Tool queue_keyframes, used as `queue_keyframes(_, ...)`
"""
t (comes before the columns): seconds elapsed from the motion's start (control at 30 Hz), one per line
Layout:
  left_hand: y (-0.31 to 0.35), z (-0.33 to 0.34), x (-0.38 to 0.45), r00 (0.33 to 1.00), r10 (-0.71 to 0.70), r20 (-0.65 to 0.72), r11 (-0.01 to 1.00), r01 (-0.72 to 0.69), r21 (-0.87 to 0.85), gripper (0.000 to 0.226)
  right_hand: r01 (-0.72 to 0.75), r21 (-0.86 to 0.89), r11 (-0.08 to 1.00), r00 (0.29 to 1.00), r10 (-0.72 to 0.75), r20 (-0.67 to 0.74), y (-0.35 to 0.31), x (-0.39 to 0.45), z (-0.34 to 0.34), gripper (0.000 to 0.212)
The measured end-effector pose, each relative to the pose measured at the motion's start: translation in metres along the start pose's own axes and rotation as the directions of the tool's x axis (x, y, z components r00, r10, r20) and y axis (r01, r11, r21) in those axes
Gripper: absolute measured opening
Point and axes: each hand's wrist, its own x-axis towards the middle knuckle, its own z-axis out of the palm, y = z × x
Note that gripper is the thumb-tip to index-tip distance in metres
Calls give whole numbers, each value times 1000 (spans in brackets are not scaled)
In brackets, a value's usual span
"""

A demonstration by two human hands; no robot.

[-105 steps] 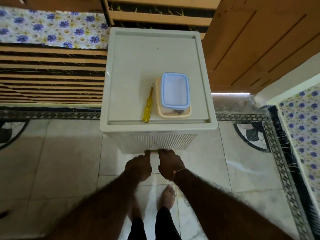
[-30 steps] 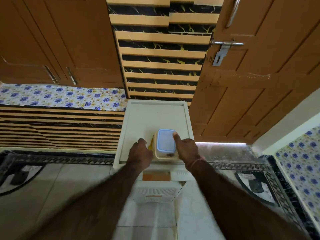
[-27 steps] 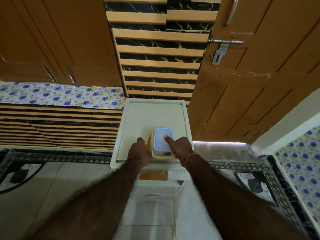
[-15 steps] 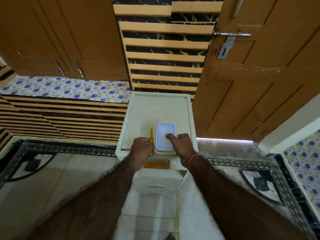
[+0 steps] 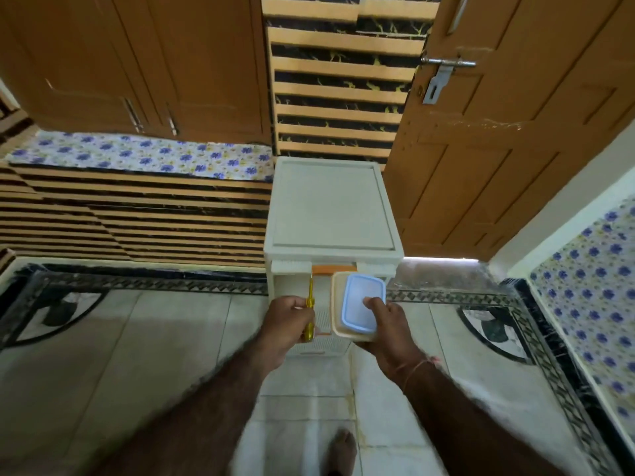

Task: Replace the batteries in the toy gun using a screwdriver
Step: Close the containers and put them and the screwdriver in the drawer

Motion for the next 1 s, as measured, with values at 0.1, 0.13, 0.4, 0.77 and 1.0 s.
queue_keyframes(0.1,-30,-10,-6,997,-78,-25,997,78,3,14,-66,-45,997,996,64,-59,30,-11,-10,45)
queue_keyframes(0.13,-38,-12,-4,995,-97,-30,995,97,-2,13,-84,-62,994,994,80,-73,37,-12,-12,45)
queue_keyframes(0.4,-85,-13,56,989,-131,-73,988,136,68,8,-165,-148,975,978,143,-149,77,49,-16,45)
queue_keyframes(0.77,-109,14,199,982,-76,-171,988,97,119,14,-160,-135,978,982,143,-125,92,180,-3,45)
queue_keyframes(1.0,-105,28,267,980,3,-200,985,32,168,23,-99,-139,985,988,80,-135,79,237,23,36)
